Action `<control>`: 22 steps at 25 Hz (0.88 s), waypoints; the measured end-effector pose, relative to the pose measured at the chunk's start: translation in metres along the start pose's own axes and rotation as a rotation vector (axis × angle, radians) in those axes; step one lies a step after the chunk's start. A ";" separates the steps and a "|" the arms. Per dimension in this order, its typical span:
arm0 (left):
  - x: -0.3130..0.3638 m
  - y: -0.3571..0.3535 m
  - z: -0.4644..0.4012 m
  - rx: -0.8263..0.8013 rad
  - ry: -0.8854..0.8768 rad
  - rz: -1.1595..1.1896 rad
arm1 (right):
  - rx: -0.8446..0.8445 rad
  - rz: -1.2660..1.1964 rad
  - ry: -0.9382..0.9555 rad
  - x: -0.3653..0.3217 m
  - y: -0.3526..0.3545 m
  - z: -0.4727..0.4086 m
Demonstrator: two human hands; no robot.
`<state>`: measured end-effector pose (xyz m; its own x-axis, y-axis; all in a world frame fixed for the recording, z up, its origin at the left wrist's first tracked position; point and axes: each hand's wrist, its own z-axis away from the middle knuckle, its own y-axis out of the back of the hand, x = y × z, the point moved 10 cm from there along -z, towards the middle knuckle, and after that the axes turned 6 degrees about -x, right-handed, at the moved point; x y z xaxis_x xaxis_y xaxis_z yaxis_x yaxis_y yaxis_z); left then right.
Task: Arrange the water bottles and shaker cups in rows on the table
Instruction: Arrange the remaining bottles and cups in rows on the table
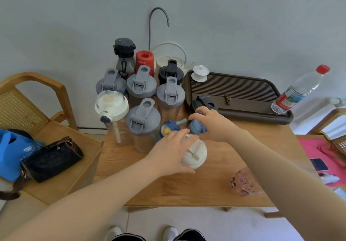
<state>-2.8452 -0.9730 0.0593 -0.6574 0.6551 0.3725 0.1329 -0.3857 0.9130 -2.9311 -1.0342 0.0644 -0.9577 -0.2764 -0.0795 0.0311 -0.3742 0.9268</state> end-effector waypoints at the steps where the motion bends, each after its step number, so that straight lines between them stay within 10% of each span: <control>1: 0.003 -0.003 -0.003 -0.007 0.022 -0.008 | 0.009 0.035 0.007 0.003 0.001 0.003; 7: 0.001 -0.019 -0.002 -0.019 0.151 -0.144 | 0.007 0.218 -0.007 0.035 0.003 0.033; 11: -0.010 -0.009 0.024 0.042 0.228 -0.070 | 0.211 -0.006 0.313 -0.025 0.038 0.031; 22: -0.018 0.015 0.086 0.233 0.335 -0.162 | 0.001 0.289 0.388 -0.088 -0.015 -0.033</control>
<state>-2.7673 -0.9352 0.0809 -0.8826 0.4335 0.1818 0.1469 -0.1129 0.9827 -2.8375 -1.0340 0.0457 -0.7327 -0.6786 0.0505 0.2797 -0.2327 0.9314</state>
